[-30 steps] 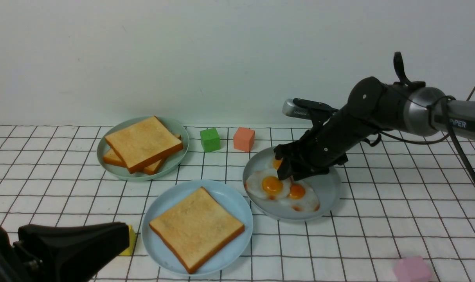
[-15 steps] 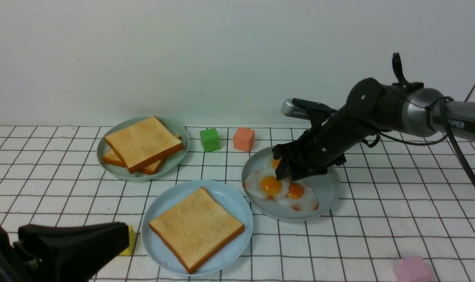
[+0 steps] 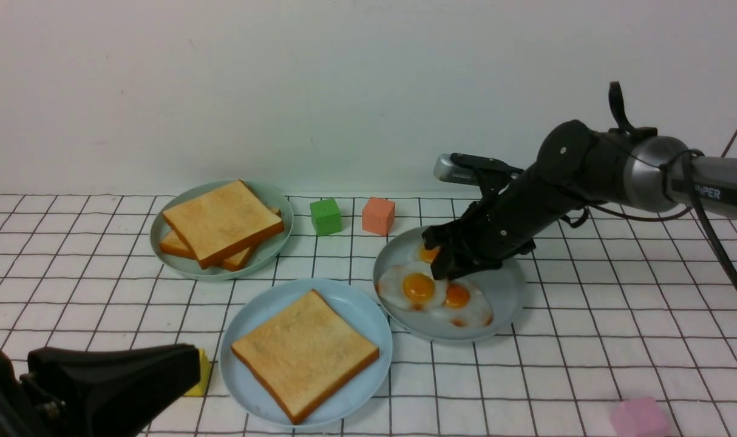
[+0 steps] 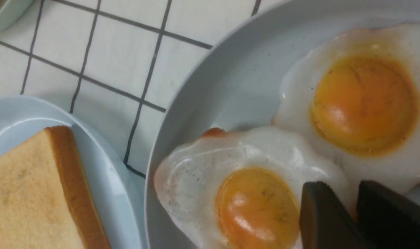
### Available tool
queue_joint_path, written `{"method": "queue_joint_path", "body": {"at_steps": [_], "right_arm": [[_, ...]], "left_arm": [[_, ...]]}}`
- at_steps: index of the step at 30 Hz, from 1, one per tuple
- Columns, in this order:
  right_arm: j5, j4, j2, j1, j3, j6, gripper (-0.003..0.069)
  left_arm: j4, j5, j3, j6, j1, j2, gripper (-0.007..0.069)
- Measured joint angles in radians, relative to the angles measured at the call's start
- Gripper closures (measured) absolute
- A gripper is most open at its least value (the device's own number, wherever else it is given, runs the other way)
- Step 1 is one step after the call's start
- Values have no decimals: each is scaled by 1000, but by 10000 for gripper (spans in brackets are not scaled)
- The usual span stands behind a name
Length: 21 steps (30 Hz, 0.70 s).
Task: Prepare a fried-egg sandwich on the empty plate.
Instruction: Use the right arm to grab a fried egg, then use the right arm to place the fried egg on the slice of bread in the middle
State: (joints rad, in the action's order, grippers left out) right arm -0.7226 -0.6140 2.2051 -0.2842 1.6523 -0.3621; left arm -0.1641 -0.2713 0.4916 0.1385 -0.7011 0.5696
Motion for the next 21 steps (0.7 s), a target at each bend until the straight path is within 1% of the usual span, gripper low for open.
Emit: {"method": "queue_joint_path", "body": {"at_steps": [9, 17, 21], "right_arm": [[-11, -5, -25, 0, -1, -6, 573], [-110, -5, -113, 32, -2, -7, 582], [-185, -8, -203, 55, -2, -7, 582]], "left_arm": [[0, 0, 0, 0, 0, 0, 613], [0, 0, 0, 0, 0, 0, 606], [34, 0, 0, 0, 0, 0, 605]]}}
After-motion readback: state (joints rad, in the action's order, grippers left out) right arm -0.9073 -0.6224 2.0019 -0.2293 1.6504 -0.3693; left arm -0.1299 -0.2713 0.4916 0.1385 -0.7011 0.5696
